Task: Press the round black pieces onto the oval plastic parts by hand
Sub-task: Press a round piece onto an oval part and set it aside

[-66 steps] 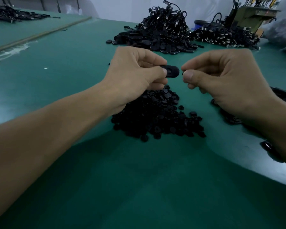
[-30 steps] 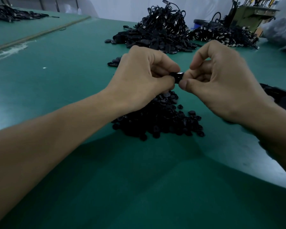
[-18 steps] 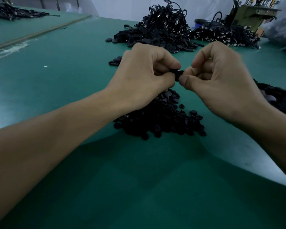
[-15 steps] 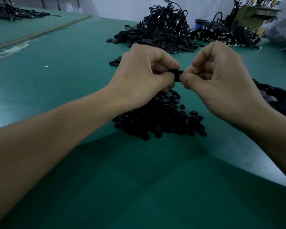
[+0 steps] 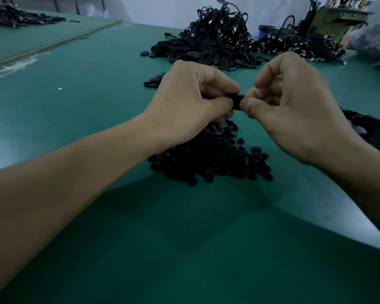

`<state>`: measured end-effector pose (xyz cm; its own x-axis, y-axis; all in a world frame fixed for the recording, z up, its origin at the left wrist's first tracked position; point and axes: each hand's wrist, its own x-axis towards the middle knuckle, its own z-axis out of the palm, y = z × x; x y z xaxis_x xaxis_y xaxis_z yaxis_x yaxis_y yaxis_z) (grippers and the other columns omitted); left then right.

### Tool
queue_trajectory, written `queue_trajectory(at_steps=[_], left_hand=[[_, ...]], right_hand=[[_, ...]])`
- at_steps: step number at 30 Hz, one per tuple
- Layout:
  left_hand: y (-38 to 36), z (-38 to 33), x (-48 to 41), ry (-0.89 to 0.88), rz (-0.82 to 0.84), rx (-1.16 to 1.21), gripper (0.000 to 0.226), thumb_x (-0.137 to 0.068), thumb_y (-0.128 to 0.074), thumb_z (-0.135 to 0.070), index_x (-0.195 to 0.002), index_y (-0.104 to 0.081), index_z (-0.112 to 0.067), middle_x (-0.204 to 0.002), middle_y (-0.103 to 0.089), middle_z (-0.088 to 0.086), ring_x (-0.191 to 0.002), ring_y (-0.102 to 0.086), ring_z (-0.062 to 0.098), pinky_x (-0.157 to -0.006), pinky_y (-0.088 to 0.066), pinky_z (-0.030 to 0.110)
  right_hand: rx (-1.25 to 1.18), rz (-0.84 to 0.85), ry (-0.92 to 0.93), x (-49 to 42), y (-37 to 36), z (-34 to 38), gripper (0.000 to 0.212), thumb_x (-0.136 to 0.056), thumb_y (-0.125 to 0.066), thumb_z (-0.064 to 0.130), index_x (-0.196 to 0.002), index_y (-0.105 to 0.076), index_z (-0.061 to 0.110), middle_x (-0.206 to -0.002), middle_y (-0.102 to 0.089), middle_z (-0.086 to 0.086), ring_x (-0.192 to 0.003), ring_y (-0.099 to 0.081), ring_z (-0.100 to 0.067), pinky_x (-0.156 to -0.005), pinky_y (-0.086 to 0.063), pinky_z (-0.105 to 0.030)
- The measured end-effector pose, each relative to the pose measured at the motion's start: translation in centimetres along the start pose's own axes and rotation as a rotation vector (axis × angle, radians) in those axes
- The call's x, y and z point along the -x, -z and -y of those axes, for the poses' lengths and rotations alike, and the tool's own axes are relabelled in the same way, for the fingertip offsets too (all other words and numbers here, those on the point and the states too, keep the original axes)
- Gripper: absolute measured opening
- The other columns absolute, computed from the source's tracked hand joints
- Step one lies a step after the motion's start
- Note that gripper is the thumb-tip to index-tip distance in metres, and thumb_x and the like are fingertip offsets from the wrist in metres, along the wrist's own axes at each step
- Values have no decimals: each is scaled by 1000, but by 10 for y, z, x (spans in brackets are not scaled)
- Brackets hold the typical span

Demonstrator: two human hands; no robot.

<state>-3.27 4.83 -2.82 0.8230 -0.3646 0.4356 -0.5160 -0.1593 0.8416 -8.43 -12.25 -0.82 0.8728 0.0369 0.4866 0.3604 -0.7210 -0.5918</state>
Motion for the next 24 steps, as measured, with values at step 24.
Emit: queue_trajectory(at_steps=[24], left_hand=[[-4,0,0,-65,-68,-108,15,-76,-73,-23,-87,-70,-31,-79,-76,-4,-71,-74,10,-77,-63,39]], right_hand=[[-219,-79,-137,-1,-9,1,33,-85,-72,2,-77,-48,23,-77,-72,-1,-68,-70,-11,-72,-62,-42]])
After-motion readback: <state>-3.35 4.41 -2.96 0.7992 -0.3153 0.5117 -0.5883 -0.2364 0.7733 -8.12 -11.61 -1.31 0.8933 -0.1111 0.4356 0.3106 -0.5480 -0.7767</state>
